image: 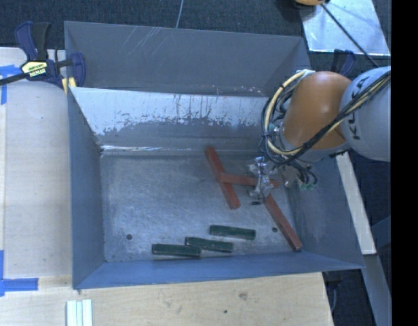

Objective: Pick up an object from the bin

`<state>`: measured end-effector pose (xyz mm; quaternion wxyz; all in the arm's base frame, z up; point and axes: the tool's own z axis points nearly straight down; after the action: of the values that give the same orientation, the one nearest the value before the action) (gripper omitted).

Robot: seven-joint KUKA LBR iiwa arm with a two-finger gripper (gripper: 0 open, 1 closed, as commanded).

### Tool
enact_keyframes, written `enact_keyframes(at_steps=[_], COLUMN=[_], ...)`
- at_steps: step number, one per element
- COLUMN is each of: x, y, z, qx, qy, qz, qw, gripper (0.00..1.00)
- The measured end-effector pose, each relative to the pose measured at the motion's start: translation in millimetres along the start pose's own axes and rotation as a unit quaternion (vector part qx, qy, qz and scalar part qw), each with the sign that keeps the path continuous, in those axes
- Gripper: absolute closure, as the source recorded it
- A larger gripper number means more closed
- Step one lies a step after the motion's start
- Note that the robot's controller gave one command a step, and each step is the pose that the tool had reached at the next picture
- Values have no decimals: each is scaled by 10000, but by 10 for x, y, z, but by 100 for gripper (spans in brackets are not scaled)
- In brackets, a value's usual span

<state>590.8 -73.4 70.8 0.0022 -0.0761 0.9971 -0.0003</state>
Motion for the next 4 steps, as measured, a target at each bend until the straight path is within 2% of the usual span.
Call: enact_keyframes(at_steps=[1, 2, 3, 4], x=[0, 53, -47, -95], y=[0, -23, 30, 239], z=[0, -454, -817, -381], qx=[1, -14, 8, 8], qy=[0, 43, -32, -24], qz=[-1, -28, 63, -54], qw=[10000, 10000, 10000, 10000], gripper=[100, 100, 100, 100])
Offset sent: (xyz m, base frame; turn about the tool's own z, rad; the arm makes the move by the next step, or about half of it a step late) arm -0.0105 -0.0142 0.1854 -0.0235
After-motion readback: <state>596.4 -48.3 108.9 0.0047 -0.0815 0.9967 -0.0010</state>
